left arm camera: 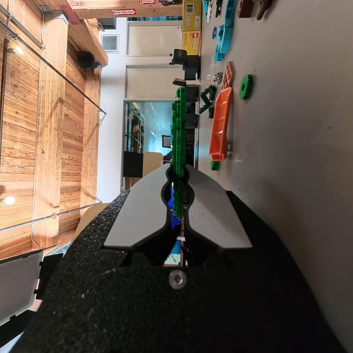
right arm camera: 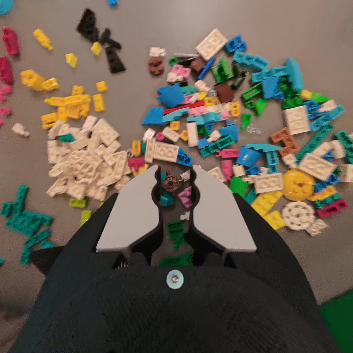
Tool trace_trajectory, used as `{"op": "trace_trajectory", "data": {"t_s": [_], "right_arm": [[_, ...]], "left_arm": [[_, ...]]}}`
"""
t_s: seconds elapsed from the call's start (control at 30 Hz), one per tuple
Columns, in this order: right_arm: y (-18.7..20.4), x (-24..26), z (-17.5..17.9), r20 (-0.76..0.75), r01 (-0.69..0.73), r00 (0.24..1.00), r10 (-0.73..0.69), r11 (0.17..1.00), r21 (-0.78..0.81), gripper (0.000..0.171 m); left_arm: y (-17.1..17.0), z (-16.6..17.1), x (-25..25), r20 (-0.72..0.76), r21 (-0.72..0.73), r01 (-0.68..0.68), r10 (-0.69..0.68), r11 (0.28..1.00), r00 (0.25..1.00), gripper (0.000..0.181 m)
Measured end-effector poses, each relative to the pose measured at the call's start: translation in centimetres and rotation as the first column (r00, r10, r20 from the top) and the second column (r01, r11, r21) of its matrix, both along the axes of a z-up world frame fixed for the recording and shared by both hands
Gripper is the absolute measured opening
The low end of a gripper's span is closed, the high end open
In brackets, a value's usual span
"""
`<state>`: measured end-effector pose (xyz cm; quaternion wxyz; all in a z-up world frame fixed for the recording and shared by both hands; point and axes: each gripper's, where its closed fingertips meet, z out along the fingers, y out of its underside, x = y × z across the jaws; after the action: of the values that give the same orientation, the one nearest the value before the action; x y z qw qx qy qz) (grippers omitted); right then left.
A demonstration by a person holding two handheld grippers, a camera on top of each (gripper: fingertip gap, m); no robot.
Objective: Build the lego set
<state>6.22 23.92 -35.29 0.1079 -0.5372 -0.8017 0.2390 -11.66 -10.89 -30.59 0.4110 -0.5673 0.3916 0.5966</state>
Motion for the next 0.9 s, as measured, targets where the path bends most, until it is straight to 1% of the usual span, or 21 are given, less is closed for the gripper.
{"op": "trace_trajectory", "data": {"t_s": [0.03, 0.07, 0.1, 0.17, 0.27, 0.33, 0.43, 0.57, 0.8, 0.9], "right_arm": [[-0.9, 0.9, 0.1, 0.042, -0.038, 0.998, 0.039, 0.998, -0.044, 0.021], [-1.4, 1.7, 0.1, 0.076, -0.060, 0.995, 0.065, 0.996, -0.068, 0.020], [-0.9, 2.0, 0.3, 0.078, -0.053, 0.995, 0.056, 0.998, -0.043, 0.020], [1.3, 1.7, 1.0, 0.021, 0.020, 1.000, -0.021, 0.999, 0.046, 0.021], [4.2, 0.6, 2.3, -0.099, 0.163, 0.983, -0.154, 0.983, 0.088, 0.023], [5.7, 0.4, 2.2, -0.124, 0.211, 0.973, -0.195, 0.969, 0.130, 0.024], [6.2, 0.8, 1.2, -0.086, 0.210, 0.976, -0.198, 0.964, 0.163, 0.028], [5.9, 0.8, 0.6, -0.060, 0.200, 0.979, -0.194, 0.972, 0.126, 0.030], [6.1, 1.4, 0.9, -0.068, 0.192, 0.981, -0.184, 0.973, 0.131, 0.028], [5.7, 2.1, 1.1, -0.041, 0.174, 0.984, -0.171, 0.978, 0.110, 0.026]], "left_arm": [[0.0, 0.0, 0.0, 0.001, -0.001, 0.001, -0.001, 1.000, 1.000, 0.008], [0.1, 0.0, 0.0, 0.001, -0.001, 0.003, -0.003, 1.000, 1.000, 0.008], [0.1, 0.0, 0.0, -0.001, -0.002, 0.006, -0.006, 1.000, 1.000, 0.008], [0.1, 0.0, 0.1, -0.003, -0.004, 0.010, -0.010, 1.000, 1.000, 0.008], [0.1, -0.1, 0.1, 0.000, -0.007, 0.016, -0.016, 1.000, 1.000, 0.008], [0.1, -0.1, 0.2, 0.002, -0.009, 0.017, -0.017, 1.000, 1.000, 0.008], [0.1, -0.1, 0.2, 0.003, -0.010, 0.018, -0.018, 1.000, 1.000, 0.008], [0.1, -0.2, 0.1, 0.007, -0.012, 0.019, -0.018, 1.000, 1.000, 0.008], [0.1, -0.2, 0.1, 0.010, -0.016, 0.019, -0.018, 1.000, 1.000, 0.008], [0.1, -0.2, 0.1, 0.010, -0.017, 0.018, -0.017, 1.000, 1.000, 0.009]]}}
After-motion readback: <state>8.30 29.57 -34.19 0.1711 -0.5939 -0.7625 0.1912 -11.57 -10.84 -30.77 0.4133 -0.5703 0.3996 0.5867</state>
